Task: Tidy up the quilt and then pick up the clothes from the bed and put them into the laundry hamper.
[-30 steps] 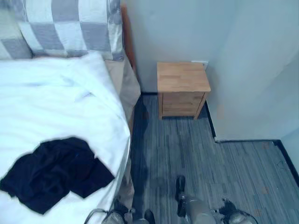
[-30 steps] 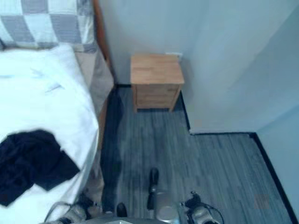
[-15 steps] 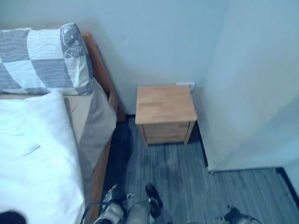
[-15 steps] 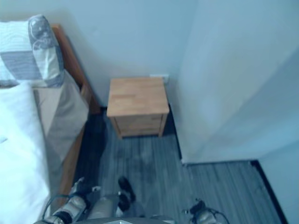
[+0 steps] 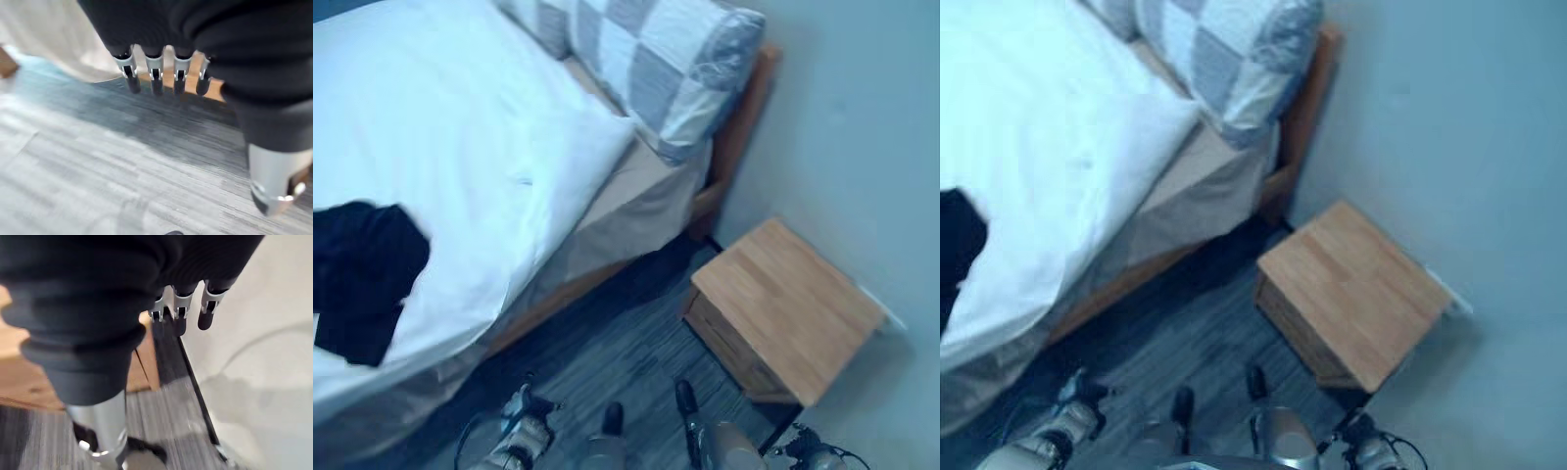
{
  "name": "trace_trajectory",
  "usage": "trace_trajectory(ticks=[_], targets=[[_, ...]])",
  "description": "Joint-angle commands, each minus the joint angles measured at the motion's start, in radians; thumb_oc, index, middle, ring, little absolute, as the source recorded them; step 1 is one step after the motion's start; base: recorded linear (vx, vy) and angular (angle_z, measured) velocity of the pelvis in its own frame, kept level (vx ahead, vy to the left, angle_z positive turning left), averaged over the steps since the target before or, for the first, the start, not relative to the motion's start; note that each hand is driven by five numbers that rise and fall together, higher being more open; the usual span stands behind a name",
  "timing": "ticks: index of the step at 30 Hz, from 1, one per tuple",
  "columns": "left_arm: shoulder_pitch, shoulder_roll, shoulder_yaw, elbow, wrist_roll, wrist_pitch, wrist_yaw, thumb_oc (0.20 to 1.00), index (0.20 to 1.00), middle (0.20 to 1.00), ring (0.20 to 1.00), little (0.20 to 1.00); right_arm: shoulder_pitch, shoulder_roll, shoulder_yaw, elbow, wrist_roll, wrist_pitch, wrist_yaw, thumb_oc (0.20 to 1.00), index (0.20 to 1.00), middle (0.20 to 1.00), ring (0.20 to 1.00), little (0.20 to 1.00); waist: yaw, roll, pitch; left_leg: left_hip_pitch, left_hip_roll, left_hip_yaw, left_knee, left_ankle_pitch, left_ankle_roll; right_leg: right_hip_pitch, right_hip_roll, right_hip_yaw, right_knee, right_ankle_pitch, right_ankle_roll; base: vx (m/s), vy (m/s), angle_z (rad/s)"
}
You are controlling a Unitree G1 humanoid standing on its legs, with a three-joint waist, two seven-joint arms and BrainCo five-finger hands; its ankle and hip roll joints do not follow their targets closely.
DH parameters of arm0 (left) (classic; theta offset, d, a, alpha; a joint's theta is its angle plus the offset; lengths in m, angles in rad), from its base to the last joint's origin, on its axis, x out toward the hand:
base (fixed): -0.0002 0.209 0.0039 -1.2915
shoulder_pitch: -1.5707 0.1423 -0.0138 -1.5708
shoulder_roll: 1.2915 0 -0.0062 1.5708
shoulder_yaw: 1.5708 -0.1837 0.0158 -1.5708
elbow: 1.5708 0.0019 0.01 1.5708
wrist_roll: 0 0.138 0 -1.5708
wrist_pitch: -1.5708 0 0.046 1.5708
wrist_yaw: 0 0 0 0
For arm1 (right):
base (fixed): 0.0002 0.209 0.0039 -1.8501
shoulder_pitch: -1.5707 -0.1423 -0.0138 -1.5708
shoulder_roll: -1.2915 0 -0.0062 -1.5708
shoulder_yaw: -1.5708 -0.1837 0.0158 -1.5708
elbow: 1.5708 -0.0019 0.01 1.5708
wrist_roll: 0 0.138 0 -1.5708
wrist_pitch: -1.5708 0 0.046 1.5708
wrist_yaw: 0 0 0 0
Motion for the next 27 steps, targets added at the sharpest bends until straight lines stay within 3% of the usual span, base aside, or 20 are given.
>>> trace_trajectory(ticks=[1, 3, 6, 8, 11, 14, 15, 17, 19, 20, 21, 22, 23, 24, 25, 26, 27], targets=[[0.025, -0.028, 0.013, 0.014, -0.056, -0.023, 0.002, 1.0, 1.0, 1.0, 1.0, 1.0, 0.021, -0.012, 0.025, -0.021, -0.006, 0.003, -0.004, 1.0, 1.0, 1.0, 1.0, 1.0, -0.001, -0.037, -0.002, -0.046, -0.09, 0.01, 0.067, -0.084, -0.014, 0.094, -0.083, -0.095, -0.076, -0.104, 0.088, 0.12, -0.172, 1.09], [0.022, -0.033, 0.009, 0.009, -0.061, -0.023, 0.005, 1.0, 1.0, 1.0, 1.0, 1.0, 0.007, -0.031, 0.017, -0.052, -0.001, -0.001, -0.01, 1.0, 1.0, 1.0, 1.0, 1.0, -0.009, -0.024, 0.017, -0.101, -0.07, 0.097, 0.14, -0.083, -0.04, 0.134, -0.115, -0.173, -0.09, -0.124, 0.082, 0.06, -0.137, 1.05], [0.025, -0.034, 0.013, -0.008, -0.036, -0.007, 0.004, 1.0, 1.0, 1.0, 1.0, 1.0, -0.002, -0.059, 0.004, -0.117, -0.002, 0.001, -0.022, 1.0, 1.0, 1.0, 1.0, 1.0, -0.041, -0.011, 0.02, -0.137, 0.054, 0.43, 0.161, -0.046, -0.047, 0.17, -0.146, -0.314, -0.091, -0.157, 0.084, 0.05, -0.076, 1.51], [0.038, -0.034, 0.024, -0.016, -0.024, -0.002, 0.002, 1.0, 1.0, 1.0, 1.0, 1.0, -0.007, -0.069, -0.003, -0.17, 0.001, -0.003, -0.028, 1.0, 1.0, 1.0, 1.0, 1.0, -0.051, 0.001, 0.005, -0.131, 0.072, 0.53, 0.138, -0.039, -0.049, 0.196, -0.143, -0.374, -0.086, -0.187, 0.087, 0.19, -0.025, 1.11], [0.057, -0.043, 0.027, -0.011, -0.011, 0.005, -0.004, 1.0, 1.0, 1.0, 1.0, 1.0, -0.014, -0.091, -0.011, -0.252, -0.016, -0.003, -0.037, 1.0, 1.0, 1.0, 1.0, 1.0, -0.049, 0.017, -0.014, -0.128, 0.049, 0.542, 0.044, 0.019, -0.054, 0.212, -0.147, -0.452, -0.052, -0.227, 0.088, 0.17, 0.012, 0.74], [0.053, -0.043, 0.029, -0.008, 0.003, 0.014, -0.006, 1.0, 1.0, 1.0, 1.0, 1.0, -0.025, -0.11, -0.027, -0.33, -0.017, -0.008, -0.047, 1.0, 1.0, 1.0, 1.0, 1.0, -0.047, 0.021, -0.018, -0.155, 0.081, 0.598, -0.011, 0.091, -0.074, 0.229, -0.159, -0.526, -0.028, -0.259, 0.086, 0.18, 0.05, 0.71], [0.065, -0.04, 0.033, -0.01, 0.013, 0.018, -0.011, 1.0, 1.0, 1.0, 1.0, 1.0, -0.033, -0.127, -0.027, -0.378, -0.034, -0.011, -0.045, 1.0, 1.0, 1.0, 1.0, 1.0, -0.043, 0.023, -0.025, -0.154, 0.083, 0.59, -0.029, 0.085, -0.069, 0.234, -0.162, -0.545, -0.005, -0.271, 0.088, 0.34, 0.148, 1.11], [0.087, -0.025, 0.038, -0.018, 0.046, 0.022, -0.023, 1.0, 1.0, 1.0, 1.0, 1.0, -0.034, -0.177, -0.046, -0.512, -0.084, -0.02, -0.051, 1.0, 1.0, 1.0, 1.0, 1.0, -0.044, 0.012, -0.024, -0.118, 0.056, 0.553, -0.073, 0.062, -0.044, 0.188, -0.206, -0.559, 0.191, -0.275, 0.115, 0.31, 0.231, 0.76], [0.078, -0.005, 0.036, -0.018, 0.06, 0.023, -0.027, 1.0, 1.0, 1.0, 1.0, 1.0, -0.055, -0.21, -0.076, -0.612, -0.087, -0.02, -0.06, 1.0, 1.0, 1.0, 1.0, 1.0, -0.061, -0.005, 0.002, -0.08, 0.014, 0.544, -0.08, 0.025, -0.014, 0.087, -0.271, -0.514, 0.418, -0.196, 0.162, 0.14, 0.21, 0.45], [0.078, -0.005, 0.036, -0.018, 0.06, 0.023, -0.027, 1.0, 1.0, 1.0, 1.0, 1.0, -0.055, -0.21, -0.076, -0.613, -0.087, -0.02, -0.06, 1.0, 1.0, 1.0, 1.0, 1.0, -0.06, -0.006, 0.002, -0.08, 0.013, 0.545, -0.08, 0.024, -0.013, 0.085, -0.273, -0.513, 0.421, -0.198, 0.163, 0.04, 0.121, 0.63], [0.07, 0.014, 0.032, -0.027, 0.057, 0.027, -0.023, 1.0, 1.0, 1.0, 1.0, 1.0, -0.071, -0.229, -0.087, -0.659, -0.083, -0.025, -0.072, 1.0, 1.0, 1.0, 1.0, 1.0, -0.078, -0.009, 0.029, -0.061, 0.016, 0.539, -0.082, 0.015, -0.005, 0.018, -0.278, -0.477, 0.527, -0.148, 0.164, 0.02, 0.056, 0.75], [0.05, 0.037, 0.029, -0.033, 0.054, 0.024, -0.016, 1.0, 1.0, 1.0, 1.0, 1.0, -0.098, -0.261, -0.104, -0.716, -0.069, -0.035, -0.088, 1.0, 1.0, 1.0, 1.0, 1.0, -0.083, -0.011, 0.058, -0.047, 0.019, 0.528, -0.082, 0.004, -0.001, -0.092, -0.263, -0.388, 0.612, -0.164, 0.166, 0.14, -0.02, 0.61], [0.027, 0.052, 0.021, -0.029, 0.052, 0.014, -0.021, 1.0, 1.0, 1.0, 1.0, 1.0, -0.138, -0.307, -0.109, -0.772, -0.073, -0.041, -0.093, 1.0, 1.0, 1.0, 1.0, 1.0, -0.084, -0.012, 0.067, -0.042, 0.029, 0.51, -0.082, 0.003, -0.018, -0.09, -0.248, -0.356, 0.475, -0.201, 0.152, 0.14, -0.063, 0.4], [0.027, 0.052, 0.021, -0.029, 0.052, 0.014, -0.021, 1.0, 1.0, 1.0, 1.0, 1.0, -0.138, -0.308, -0.109, -0.773, -0.073, -0.041, -0.093, 1.0, 1.0, 1.0, 1.0, 1.0, -0.084, -0.011, 0.068, -0.041, 0.03, 0.51, -0.082, 0.004, -0.018, -0.089, -0.247, -0.357, 0.474, -0.201, 0.152, 0.24, -0.217, 0.22], [0.013, 0.064, 0.01, -0.04, 0.055, 0.002, -0.024, 1.0, 1.0, 1.0, 1.0, 1.0, -0.171, -0.369, -0.123, -0.828, -0.088, -0.048, -0.097, 1.0, 1.0, 1.0, 1.0, 1.0, -0.08, -0.01, 0.066, -0.041, 0.041, 0.497, -0.082, -0.004, -0.037, -0.08, -0.258, -0.344, 0.297, -0.191, 0.15, 0.12, -0.141, 0.4], [0.012, 0.062, 0.01, -0.04, 0.055, 0.002, -0.024, 1.0, 1.0, 1.0, 1.0, 1.0, -0.171, -0.371, -0.124, -0.829, -0.088, -0.047, -0.096, 1.0, 1.0, 1.0, 1.0, 1.0, -0.082, -0.006, 0.068, -0.04, 0.044, 0.495, -0.082, -0.003, -0.038, -0.071, -0.254, -0.349, 0.283, -0.184, 0.149, 0.18, -0.354, 0.44], [-0.008, 0.076, -0.009, -0.046, 0.073, -0.004, -0.031, 1.0, 1.0, 1.0, 1.0, 1.0, -0.22, -0.442, -0.129, -0.867, -0.107, -0.049, -0.108, 1.0, 1.0, 1.0, 1.0, 1.0, -0.086, -0.016, 0.058, -0.048, 0.046, 0.484, -0.082, 0.001, -0.053, -0.068, -0.241, -0.312, 0.033, -0.104, 0.159, 0.19, -0.299, 0.53]])
